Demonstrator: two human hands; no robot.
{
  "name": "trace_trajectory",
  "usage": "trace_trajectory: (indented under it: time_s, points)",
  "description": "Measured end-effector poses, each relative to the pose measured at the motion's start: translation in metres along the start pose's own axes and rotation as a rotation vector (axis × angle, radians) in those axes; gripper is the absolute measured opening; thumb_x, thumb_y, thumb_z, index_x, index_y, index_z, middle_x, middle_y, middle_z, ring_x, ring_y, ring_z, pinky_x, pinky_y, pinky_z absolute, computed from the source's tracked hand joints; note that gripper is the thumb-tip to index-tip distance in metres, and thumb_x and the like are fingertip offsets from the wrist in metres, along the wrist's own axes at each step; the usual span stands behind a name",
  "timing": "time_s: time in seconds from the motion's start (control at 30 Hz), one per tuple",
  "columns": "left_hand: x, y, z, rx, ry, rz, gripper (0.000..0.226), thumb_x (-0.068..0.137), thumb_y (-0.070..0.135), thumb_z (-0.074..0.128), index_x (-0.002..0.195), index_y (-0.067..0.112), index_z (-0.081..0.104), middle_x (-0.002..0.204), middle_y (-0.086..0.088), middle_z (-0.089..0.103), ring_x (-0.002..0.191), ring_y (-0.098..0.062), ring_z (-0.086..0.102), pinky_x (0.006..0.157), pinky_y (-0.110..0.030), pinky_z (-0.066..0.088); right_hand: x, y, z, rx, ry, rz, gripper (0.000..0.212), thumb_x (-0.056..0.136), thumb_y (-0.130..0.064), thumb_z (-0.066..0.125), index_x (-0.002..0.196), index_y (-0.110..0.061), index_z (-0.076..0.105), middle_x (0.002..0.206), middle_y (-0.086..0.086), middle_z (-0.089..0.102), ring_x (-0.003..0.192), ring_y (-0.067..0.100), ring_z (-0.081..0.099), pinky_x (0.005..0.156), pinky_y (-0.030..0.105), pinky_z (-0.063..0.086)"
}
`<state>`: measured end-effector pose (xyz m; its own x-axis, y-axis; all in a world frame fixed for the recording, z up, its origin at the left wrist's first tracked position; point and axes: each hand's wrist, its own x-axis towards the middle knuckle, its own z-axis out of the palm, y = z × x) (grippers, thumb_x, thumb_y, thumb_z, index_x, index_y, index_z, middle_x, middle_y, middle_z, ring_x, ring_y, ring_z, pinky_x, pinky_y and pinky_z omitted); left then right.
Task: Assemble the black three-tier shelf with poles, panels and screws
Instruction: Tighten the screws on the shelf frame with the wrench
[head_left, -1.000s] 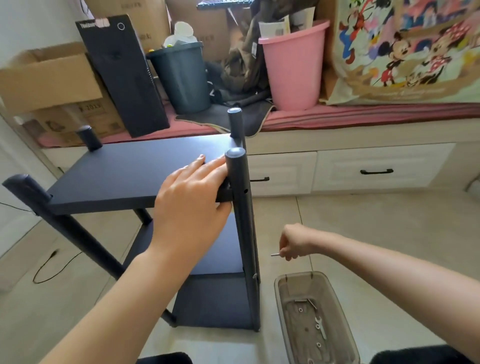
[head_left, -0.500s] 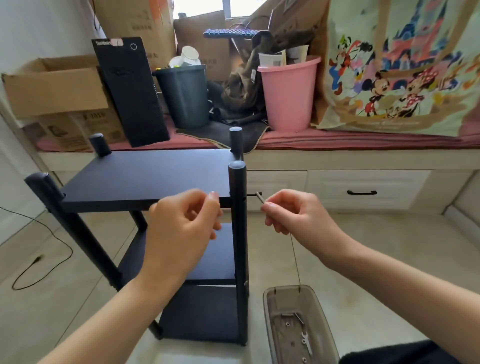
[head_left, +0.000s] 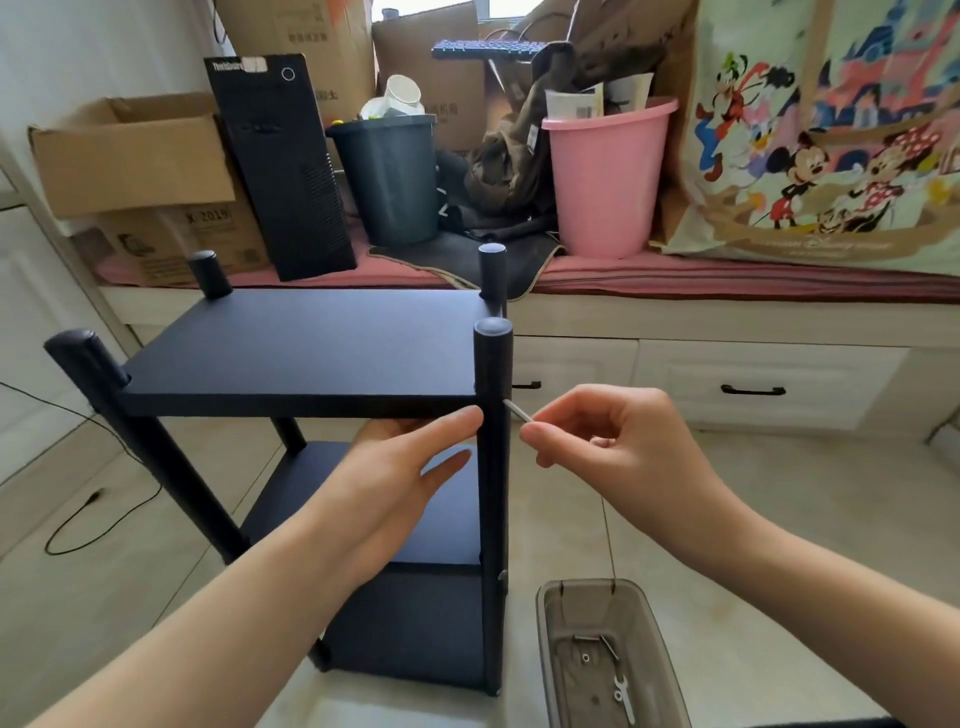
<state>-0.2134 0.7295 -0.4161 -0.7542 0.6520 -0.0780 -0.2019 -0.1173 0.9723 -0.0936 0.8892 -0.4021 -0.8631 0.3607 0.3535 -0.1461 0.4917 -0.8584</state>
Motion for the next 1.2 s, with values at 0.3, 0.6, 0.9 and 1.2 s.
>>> trace_trajectory:
  time_s: [0.3, 0.6, 0.9, 1.2]
  points:
    - [0.002, -0.005, 0.007, -0.070, -0.005, 0.030, 0.036, 0.065, 0.036, 0.079, 0.095, 0.015, 0.081, 0.114, -0.013, 0.074, 0.114, -0.024, 0.068, 0.109, -0.045, 0.043, 0.003, -0.002, 0.002, -0.002, 0.035, -0.059, 0.006, 0.079, -0.030, 0.077, 0.076, -0.026, 0.074, 0.065, -0.011, 0.071, 0.062, 0.004, 0.067, 0.057, 0.007, 0.043]
    - [-0.004, -0.017, 0.020, -0.114, 0.068, 0.081, 0.025, 0.074, 0.039, 0.072, 0.092, 0.025, 0.082, 0.111, -0.005, 0.076, 0.110, -0.017, 0.070, 0.100, -0.038, 0.047, 0.004, -0.006, 0.009, -0.159, 0.139, -0.204, 0.015, 0.077, -0.027, 0.081, 0.080, -0.018, 0.069, 0.067, -0.008, 0.067, 0.067, 0.012, 0.063, 0.061, 0.011, 0.044]
    - [-0.008, -0.019, 0.027, -0.135, 0.137, 0.083, 0.033, 0.074, 0.042, 0.070, 0.098, 0.022, 0.078, 0.108, -0.003, 0.077, 0.107, -0.016, 0.071, 0.101, -0.037, 0.048, 0.003, -0.008, 0.011, -0.133, 0.112, -0.189, 0.019, 0.073, -0.021, 0.085, 0.080, -0.020, 0.068, 0.071, -0.008, 0.066, 0.067, 0.013, 0.063, 0.065, 0.026, 0.054]
    - [-0.007, -0.019, 0.027, -0.129, 0.142, 0.072, 0.041, 0.075, 0.042, 0.068, 0.107, 0.018, 0.074, 0.107, -0.001, 0.077, 0.108, -0.014, 0.070, 0.102, -0.035, 0.048, 0.003, -0.007, 0.002, -0.151, 0.103, -0.197, 0.019, 0.075, -0.016, 0.083, 0.078, -0.030, 0.069, 0.073, -0.017, 0.070, 0.069, 0.004, 0.069, 0.067, 0.018, 0.055]
